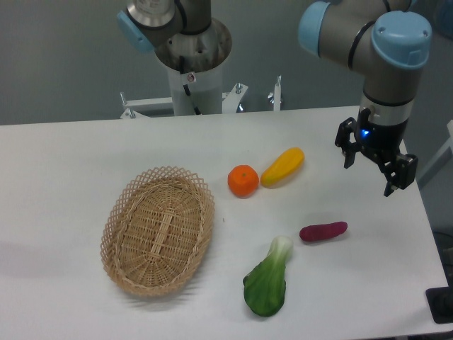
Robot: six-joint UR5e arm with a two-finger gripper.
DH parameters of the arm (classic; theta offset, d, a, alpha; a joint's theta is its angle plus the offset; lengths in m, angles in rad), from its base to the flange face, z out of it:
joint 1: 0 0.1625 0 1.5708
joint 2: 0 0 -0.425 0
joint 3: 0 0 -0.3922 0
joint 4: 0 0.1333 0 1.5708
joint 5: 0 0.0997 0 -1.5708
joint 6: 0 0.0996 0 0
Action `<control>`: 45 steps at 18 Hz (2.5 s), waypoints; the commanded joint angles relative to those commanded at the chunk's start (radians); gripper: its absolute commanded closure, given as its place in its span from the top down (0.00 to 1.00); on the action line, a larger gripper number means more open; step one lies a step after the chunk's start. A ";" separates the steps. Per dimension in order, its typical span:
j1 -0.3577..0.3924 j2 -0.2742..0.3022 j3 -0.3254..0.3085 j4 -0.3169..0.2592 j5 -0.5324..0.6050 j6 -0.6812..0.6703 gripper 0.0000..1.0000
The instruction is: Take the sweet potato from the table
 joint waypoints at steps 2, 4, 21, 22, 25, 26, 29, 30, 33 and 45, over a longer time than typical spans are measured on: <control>0.000 0.000 -0.002 0.003 0.000 0.000 1.00; -0.002 0.000 -0.002 0.002 -0.002 0.000 1.00; -0.097 -0.078 -0.026 0.116 0.009 -0.121 1.00; -0.103 -0.087 -0.037 0.142 0.015 -0.118 1.00; -0.118 -0.129 -0.087 0.234 0.061 -0.104 1.00; -0.120 -0.150 -0.098 0.261 0.092 -0.092 1.00; -0.123 -0.192 -0.118 0.281 0.161 0.024 1.00; -0.123 -0.195 -0.129 0.282 0.163 0.035 1.00; -0.126 -0.216 -0.156 0.288 0.166 0.035 1.00; -0.133 -0.249 -0.202 0.324 0.166 0.021 1.00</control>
